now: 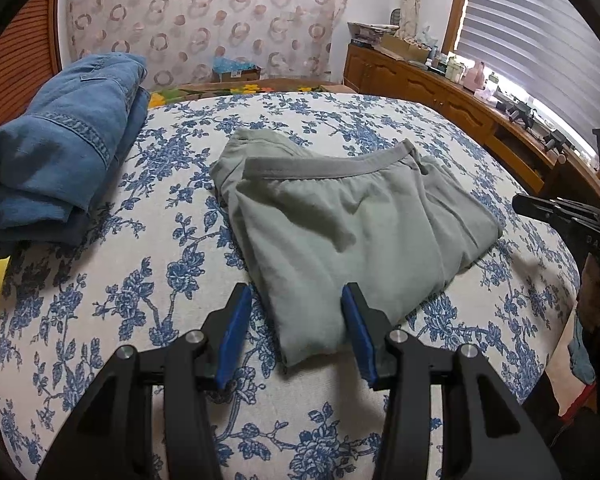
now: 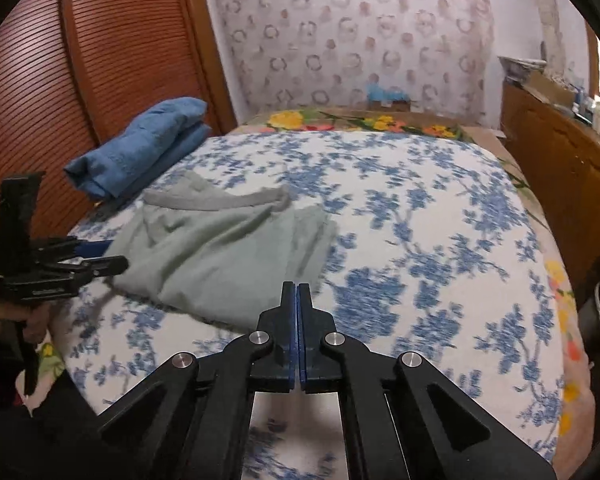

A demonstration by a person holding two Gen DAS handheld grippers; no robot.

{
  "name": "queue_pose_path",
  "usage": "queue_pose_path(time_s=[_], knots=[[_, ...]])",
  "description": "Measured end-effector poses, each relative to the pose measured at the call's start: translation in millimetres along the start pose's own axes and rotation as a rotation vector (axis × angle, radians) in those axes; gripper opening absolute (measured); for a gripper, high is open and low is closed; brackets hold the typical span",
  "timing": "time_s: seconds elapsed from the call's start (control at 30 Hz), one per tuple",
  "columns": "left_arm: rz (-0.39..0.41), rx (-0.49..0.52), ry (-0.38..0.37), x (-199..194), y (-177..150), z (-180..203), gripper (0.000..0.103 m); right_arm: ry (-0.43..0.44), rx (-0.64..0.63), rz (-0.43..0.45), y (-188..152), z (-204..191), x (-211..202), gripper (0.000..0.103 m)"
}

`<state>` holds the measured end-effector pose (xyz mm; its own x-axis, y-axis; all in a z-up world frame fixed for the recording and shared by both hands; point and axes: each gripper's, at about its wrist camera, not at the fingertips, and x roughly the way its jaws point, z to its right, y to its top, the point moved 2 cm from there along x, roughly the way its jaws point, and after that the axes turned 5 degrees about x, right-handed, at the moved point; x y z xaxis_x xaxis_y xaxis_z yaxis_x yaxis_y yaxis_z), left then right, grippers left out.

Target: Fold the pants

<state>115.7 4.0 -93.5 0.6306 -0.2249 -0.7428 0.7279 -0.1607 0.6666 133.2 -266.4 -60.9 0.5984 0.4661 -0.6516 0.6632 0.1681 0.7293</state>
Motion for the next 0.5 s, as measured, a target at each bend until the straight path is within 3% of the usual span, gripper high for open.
queue_pose_path(time_s=[0.03, 0.13, 0.17, 0.37, 0.4, 0.43, 0.5], knots=[[0.0, 0.002, 0.0, 0, 0, 0, 0.046, 0.0, -0.008, 0.0, 0, -4, 2, 0.0], [-0.001, -0.001, -0.004, 1, -2, -1, 0.046, -0.021, -0.043, -0.008, -1, -13, 9, 0.023], [0.0, -0.002, -0.006, 1, -2, -1, 0.046, -0.026, -0.049, -0.012, -2, -15, 12, 0.024], [0.002, -0.001, -0.007, 3, -2, -1, 0.047, -0.023, -0.05, -0.08, -8, -14, 29, 0.024], [0.004, -0.001, -0.008, 4, -3, -1, 0.047, -0.014, -0.05, -0.09, -9, -14, 31, 0.022], [0.007, -0.001, -0.008, 4, -3, -1, 0.047, -0.009, -0.051, -0.095, -10, -14, 31, 0.008], [0.012, -0.002, -0.009, 4, -4, -2, 0.048, -0.01, -0.061, -0.102, -11, -15, 31, 0.003]])
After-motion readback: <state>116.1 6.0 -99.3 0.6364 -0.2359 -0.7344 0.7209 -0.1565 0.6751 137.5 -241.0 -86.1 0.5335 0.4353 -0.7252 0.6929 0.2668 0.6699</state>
